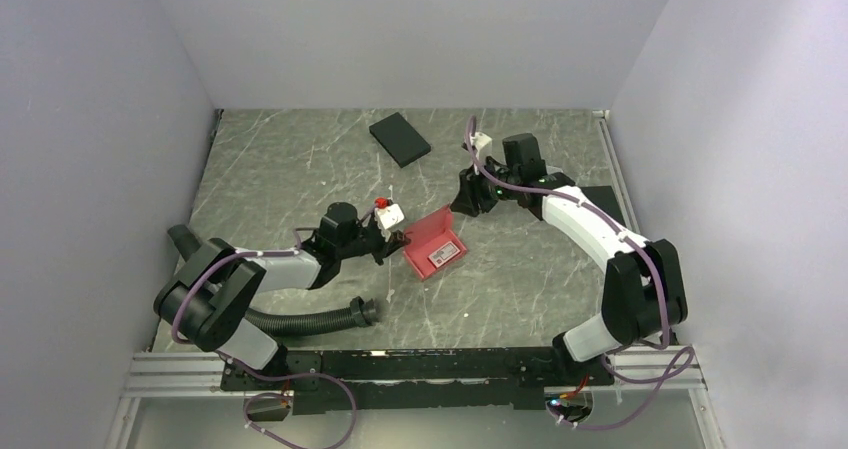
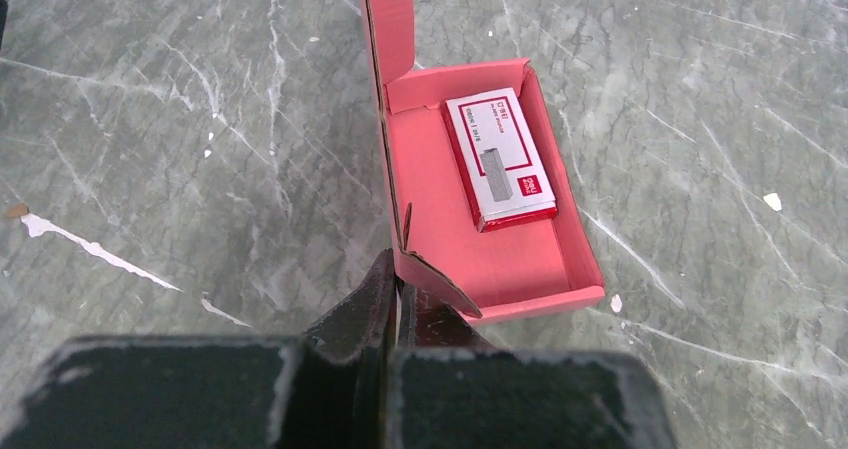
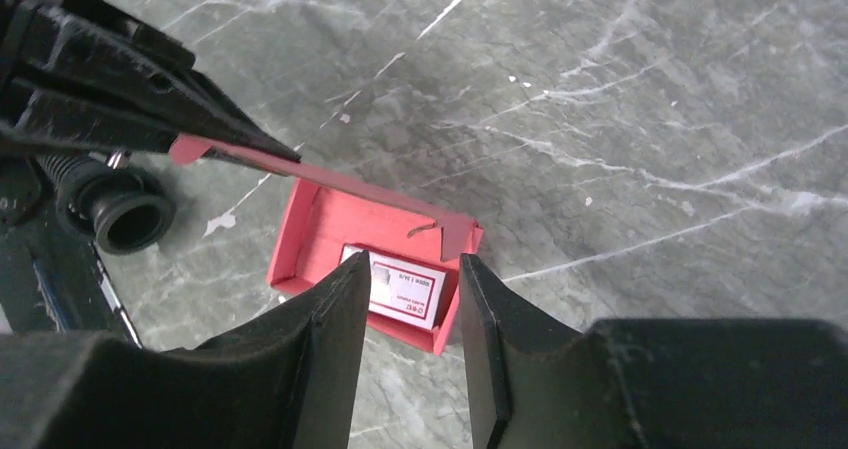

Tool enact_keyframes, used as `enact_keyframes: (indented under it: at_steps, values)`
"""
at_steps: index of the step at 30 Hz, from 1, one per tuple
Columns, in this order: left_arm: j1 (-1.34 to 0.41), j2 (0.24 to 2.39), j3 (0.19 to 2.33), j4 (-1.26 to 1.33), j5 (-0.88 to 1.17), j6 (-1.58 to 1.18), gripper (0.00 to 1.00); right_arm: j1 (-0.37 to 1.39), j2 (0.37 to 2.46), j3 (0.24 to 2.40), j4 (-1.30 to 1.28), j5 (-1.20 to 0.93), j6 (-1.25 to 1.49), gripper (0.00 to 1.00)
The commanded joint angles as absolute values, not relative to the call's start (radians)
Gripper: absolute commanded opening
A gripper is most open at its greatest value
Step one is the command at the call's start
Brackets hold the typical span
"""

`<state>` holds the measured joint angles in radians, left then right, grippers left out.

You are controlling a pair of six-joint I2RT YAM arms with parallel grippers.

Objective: Fold the paper box
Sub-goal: Close the paper box at the center of the board.

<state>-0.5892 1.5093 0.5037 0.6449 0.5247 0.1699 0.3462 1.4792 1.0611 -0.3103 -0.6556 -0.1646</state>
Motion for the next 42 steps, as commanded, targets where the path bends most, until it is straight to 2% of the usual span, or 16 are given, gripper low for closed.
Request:
enact_keyframes:
  at_steps: [1,11,18,29,42]
  values:
    - [-0.606,1.482,0.531,0.653,0.477,0.134,0.0,0.383,1.49,1.086,-0.209,-0.525,-0.026,0.41]
    - [-0.614,1.48,0.539,0.645,0.47,0.138,0.0,0.438,1.53,1.104,-0.22,-0.381,-0.007,0.42]
    - [-0.615,1.474,0.539,0.637,0.469,0.144,0.0,0.456,1.544,1.114,-0.238,-0.347,-0.022,0.39]
    - [-0.615,1.471,0.541,0.623,0.465,0.156,0.0,0.462,1.535,1.121,-0.252,-0.267,-0.032,0.28]
    - [-0.615,1.474,0.554,0.613,0.478,0.158,0.0,0.462,1.549,1.134,-0.259,-0.316,-0.039,0.3]
